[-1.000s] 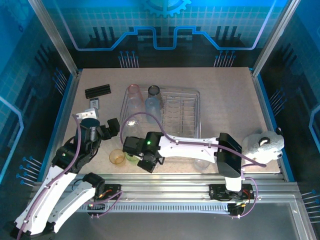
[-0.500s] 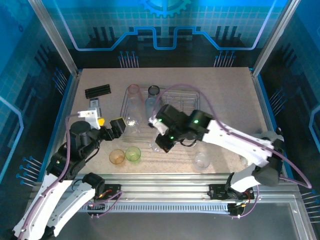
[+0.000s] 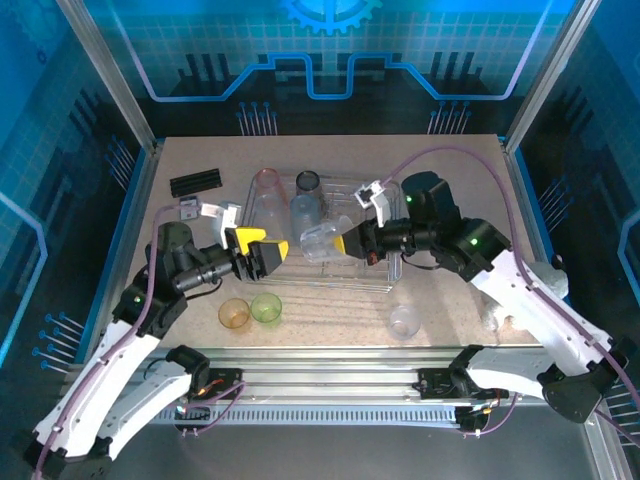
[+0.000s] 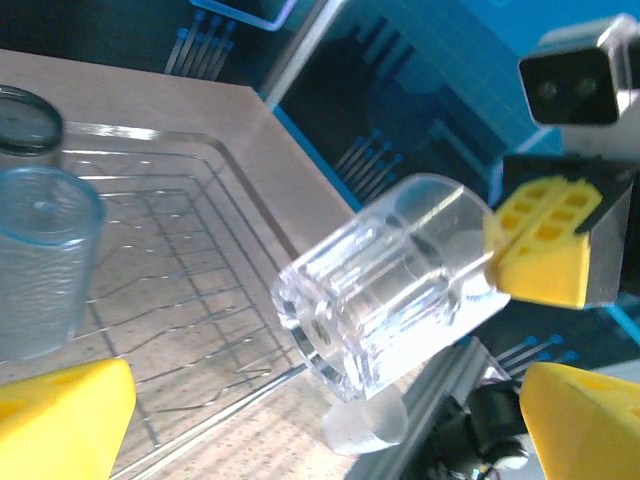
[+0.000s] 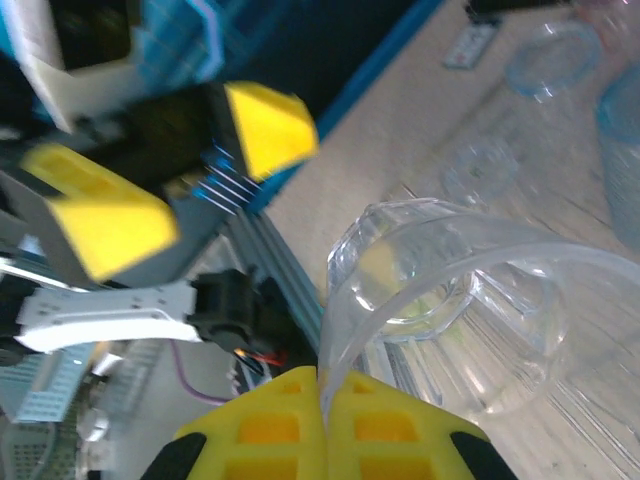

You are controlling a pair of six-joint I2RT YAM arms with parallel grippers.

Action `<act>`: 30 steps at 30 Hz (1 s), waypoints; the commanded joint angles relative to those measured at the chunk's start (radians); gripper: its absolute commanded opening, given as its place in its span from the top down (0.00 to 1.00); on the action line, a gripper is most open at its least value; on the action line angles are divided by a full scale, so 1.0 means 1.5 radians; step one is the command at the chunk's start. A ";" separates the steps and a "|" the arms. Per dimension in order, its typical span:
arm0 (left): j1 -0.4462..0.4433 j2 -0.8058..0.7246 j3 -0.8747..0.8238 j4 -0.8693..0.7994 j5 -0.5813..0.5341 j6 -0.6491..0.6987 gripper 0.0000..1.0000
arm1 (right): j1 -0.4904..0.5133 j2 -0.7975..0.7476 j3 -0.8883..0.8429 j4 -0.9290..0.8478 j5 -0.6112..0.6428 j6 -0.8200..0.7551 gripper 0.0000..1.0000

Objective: Load the cups into the dish rack

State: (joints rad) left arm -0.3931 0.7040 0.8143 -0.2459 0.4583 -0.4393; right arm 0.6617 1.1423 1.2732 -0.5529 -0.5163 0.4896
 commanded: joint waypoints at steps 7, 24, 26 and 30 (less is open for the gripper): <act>0.002 0.028 0.000 0.106 0.145 -0.047 0.01 | -0.025 -0.002 -0.038 0.260 -0.147 0.128 1.00; 0.002 0.039 0.037 0.024 0.057 -0.008 0.01 | -0.026 0.017 -0.073 0.421 -0.204 0.232 1.00; 0.003 0.039 0.035 0.041 0.075 -0.011 0.01 | -0.025 0.017 -0.078 0.438 -0.209 0.242 1.00; 0.002 0.040 0.024 0.101 0.128 -0.038 0.01 | -0.026 0.023 -0.087 0.463 -0.213 0.261 1.00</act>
State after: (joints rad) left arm -0.3927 0.7700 0.8352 -0.1734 0.5941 -0.4782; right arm 0.6334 1.1721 1.1484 0.0505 -0.7952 0.8474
